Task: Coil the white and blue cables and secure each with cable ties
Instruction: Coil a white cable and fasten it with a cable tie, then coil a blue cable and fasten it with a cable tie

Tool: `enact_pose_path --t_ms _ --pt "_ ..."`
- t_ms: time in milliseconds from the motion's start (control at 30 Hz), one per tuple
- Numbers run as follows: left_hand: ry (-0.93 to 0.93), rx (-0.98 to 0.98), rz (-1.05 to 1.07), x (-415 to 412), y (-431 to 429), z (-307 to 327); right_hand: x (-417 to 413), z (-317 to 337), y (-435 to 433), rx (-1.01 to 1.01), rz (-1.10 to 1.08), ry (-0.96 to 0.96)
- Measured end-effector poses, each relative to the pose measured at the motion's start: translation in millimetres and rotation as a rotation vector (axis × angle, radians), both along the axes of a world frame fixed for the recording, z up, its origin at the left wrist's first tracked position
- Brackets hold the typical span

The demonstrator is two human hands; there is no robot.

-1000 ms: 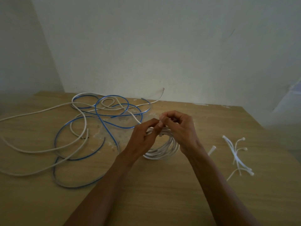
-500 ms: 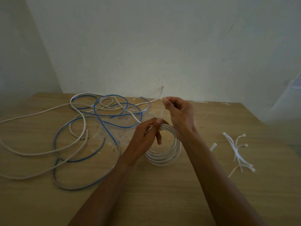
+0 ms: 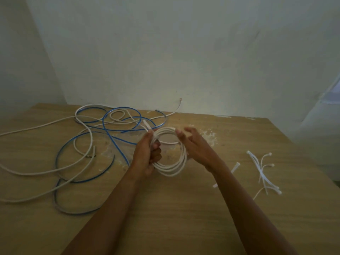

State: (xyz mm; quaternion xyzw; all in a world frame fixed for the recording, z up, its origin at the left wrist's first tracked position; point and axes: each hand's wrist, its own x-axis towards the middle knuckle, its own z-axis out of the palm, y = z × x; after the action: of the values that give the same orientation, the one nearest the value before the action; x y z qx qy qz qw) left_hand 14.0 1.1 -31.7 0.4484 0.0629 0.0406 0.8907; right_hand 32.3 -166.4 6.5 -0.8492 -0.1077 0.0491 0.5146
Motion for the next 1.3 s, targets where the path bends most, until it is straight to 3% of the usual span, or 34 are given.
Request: enact_pose_path --t_ms 67,133,300,400,500,600,700,767,867,1000,1133,1300 --pt "0.022 -0.113 0.034 1 0 0 -11 -14 -4 0.104 0.148 0.168" --pt "0.037 -0.126 0.082 2 0 -1 -14 -25 -5 0.224 0.211 0.221" --pt "0.027 0.008 0.146 1 -7 0 -8 -40 -4 0.423 -0.052 0.143" --pt "0.098 0.152 0.014 -5 -9 3 -3 -41 -9 0.642 -0.203 0.158" --pt "0.131 -0.086 -0.102 -4 -5 2 -6 -40 -12 1.012 -0.307 0.255" --pt "0.092 -0.343 -0.072 -1 -7 0 -19 -44 0 0.81 -0.185 0.421" --pt "0.024 -0.291 -0.079 0 -17 -1 -26 -44 19 0.772 -0.076 0.451" --pt "-0.025 -0.074 -0.031 1 -22 -5 -23 -42 24 0.839 -0.183 0.382" --pt "-0.081 0.447 0.063 3 -23 -15 -15 -39 14 0.87 -0.284 0.308" --pt "-0.214 0.699 0.057 -2 -29 -19 6 -36 -6 0.814 -0.298 0.244" --pt "-0.251 1.37 -0.028 6 -29 -42 62 -29 -44 0.677 -0.352 0.216" --pt "-0.278 1.633 0.017 13 -26 -55 153 -13 -110 0.315 -0.5 0.129"
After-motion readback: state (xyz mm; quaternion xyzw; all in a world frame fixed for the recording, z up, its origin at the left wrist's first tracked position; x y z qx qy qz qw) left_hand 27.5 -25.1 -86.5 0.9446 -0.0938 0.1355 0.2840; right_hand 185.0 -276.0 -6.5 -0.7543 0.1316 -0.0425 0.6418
